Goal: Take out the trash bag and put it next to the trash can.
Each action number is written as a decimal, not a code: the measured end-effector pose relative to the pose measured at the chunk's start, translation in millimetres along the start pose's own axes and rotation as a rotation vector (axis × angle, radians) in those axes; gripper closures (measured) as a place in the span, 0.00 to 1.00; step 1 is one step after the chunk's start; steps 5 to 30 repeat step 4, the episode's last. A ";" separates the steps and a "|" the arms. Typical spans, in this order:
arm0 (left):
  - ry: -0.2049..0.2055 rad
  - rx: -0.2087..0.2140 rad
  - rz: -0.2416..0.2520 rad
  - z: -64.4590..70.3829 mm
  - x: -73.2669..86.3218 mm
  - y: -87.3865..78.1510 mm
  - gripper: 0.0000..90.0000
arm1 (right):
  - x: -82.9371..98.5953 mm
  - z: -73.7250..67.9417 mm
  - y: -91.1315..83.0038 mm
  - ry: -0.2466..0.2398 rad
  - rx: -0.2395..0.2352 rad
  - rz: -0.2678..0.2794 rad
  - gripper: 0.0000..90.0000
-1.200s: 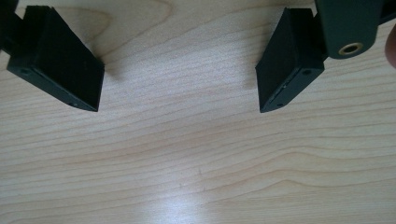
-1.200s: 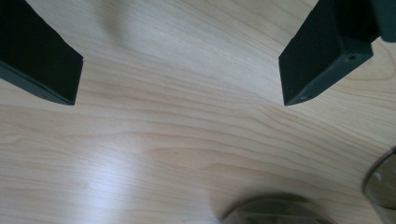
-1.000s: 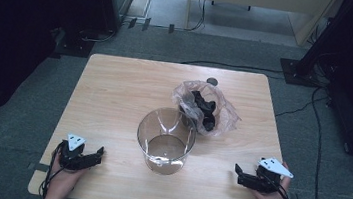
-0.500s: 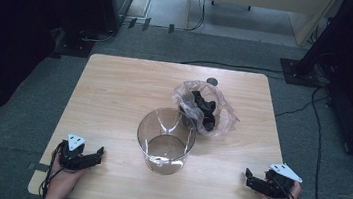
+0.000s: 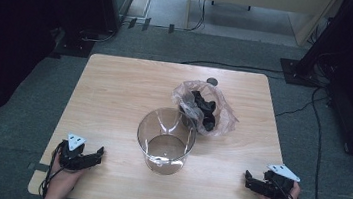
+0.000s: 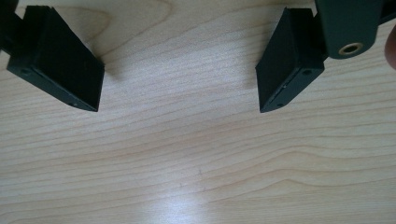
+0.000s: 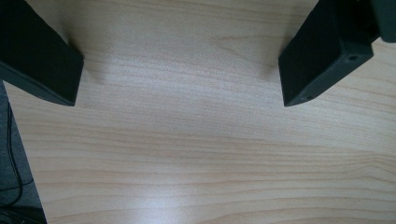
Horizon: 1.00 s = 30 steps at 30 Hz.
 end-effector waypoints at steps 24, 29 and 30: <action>0.000 0.000 0.000 0.0 -0.2 0.2 0.17 | 0.0 0.0 0.0 0.000 0.000 -0.001 0.00; 0.000 0.000 0.000 0.0 -0.2 0.2 0.17 | 0.0 0.0 0.0 0.000 0.000 -0.001 0.00; 0.000 0.000 0.000 0.0 -0.2 0.2 0.17 | 0.0 0.0 0.0 0.000 0.000 -0.001 0.00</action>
Point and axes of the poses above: each handheld gripper's, and its own axes: y roughly forward along the jaws, x roughly out of its underside, z roughly to its right, the point moved 9 cm from there along y, roughly forward along the jaws, and after that the axes turned 5 degrees about -x, right-handed, at the moved point
